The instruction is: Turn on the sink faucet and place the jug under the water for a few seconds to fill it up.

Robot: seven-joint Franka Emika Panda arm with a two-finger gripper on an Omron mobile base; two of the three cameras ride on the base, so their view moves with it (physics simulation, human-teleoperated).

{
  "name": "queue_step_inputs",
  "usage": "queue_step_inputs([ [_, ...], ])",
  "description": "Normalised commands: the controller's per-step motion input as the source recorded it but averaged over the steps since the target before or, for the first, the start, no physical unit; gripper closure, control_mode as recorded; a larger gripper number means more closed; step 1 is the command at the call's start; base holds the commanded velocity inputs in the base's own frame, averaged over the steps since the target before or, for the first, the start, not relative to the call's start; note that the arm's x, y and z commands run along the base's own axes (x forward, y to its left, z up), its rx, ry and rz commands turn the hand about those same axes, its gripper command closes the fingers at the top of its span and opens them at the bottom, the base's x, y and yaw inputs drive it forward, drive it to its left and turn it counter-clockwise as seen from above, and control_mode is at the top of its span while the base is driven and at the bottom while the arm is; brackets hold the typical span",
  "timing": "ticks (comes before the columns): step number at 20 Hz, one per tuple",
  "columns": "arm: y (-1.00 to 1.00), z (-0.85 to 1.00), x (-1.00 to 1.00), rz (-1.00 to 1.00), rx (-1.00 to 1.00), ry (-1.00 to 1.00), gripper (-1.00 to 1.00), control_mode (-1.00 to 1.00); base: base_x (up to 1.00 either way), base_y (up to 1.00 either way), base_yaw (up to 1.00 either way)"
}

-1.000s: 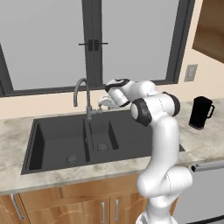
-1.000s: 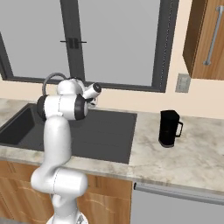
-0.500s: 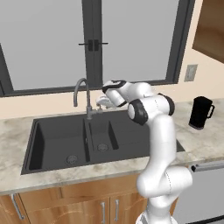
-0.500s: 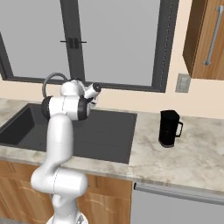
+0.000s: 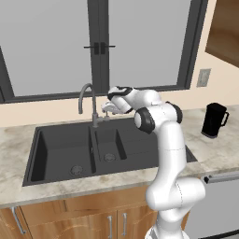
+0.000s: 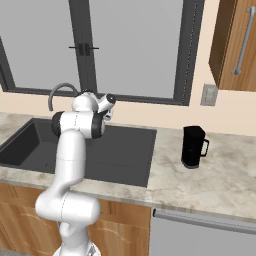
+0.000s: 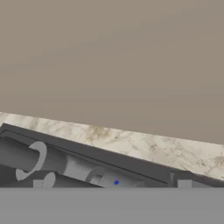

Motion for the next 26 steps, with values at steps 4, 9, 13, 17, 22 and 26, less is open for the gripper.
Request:
queue_step_inputs([
  [4, 0.09, -0.24, 0.23, 0.00, -0.06, 0.00, -1.00, -1.00, 0.00, 0.00, 0.00],
  [9, 0.07, -0.05, 0.23, 0.00, -0.03, 0.00, -1.00, -1.00, 0.00, 0.00, 0.00],
  [13, 0.00, -0.01, 0.14, 0.00, 0.00, -0.02, -1.00, -1.00, 0.00, 0.00, 0.00],
  [17, 0.01, -0.18, 0.09, 0.00, 0.00, 0.00, -1.00, -1.00, 0.00, 0.00, 0.00],
  [22, 0.01, -0.15, 0.04, 0.00, -0.01, 0.00, -1.00, -1.00, 0.00, 0.00, 0.00],
  [26, 0.08, -0.07, 0.00, 0.00, -0.02, 0.00, -1.00, -1.00, 0.00, 0.00, 0.00],
])
